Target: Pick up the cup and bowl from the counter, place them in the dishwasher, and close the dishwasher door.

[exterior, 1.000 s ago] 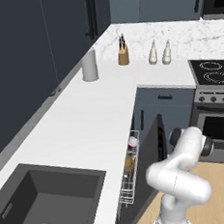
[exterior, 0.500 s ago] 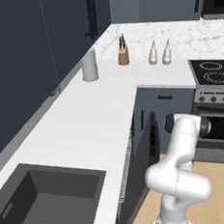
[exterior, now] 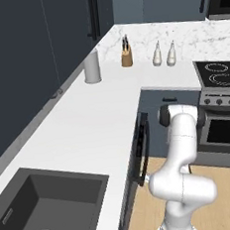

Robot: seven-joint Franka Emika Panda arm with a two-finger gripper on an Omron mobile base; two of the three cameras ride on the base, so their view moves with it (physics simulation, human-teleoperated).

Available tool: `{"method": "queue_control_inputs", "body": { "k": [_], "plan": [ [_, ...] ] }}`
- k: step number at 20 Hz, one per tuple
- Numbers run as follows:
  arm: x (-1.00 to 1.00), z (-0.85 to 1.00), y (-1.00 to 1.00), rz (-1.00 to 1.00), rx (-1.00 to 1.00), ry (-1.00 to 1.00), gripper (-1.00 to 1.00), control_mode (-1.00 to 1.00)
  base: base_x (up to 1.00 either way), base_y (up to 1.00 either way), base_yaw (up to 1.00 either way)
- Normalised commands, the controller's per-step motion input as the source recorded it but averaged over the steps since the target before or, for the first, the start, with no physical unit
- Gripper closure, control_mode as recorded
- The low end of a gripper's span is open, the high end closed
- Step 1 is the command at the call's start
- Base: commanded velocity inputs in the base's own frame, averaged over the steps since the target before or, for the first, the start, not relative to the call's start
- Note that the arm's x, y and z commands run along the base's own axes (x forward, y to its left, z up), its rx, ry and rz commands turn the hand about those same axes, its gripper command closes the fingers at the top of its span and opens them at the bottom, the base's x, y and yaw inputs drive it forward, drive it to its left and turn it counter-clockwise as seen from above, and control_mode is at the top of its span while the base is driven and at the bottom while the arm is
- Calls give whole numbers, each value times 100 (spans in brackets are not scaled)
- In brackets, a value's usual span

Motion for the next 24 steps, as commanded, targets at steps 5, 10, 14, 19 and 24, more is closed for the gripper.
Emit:
{"method": "queue_control_inputs", "body": {
  "k": [5,10,14,19,24],
  "plan": [
    [54,81,43,-5,8,19,-100,-100,0,0,0],
    [29,13,11,12,19,7,-100,-100,0,0,0],
    [13,1,0,21,22,-2,-100,-100,0,0,0],
    [15,0,-2,20,31,-14,-100,-100,0,0,0],
    [26,0,-14,7,32,-22,-100,-100,0,0,0]
  ]
}}
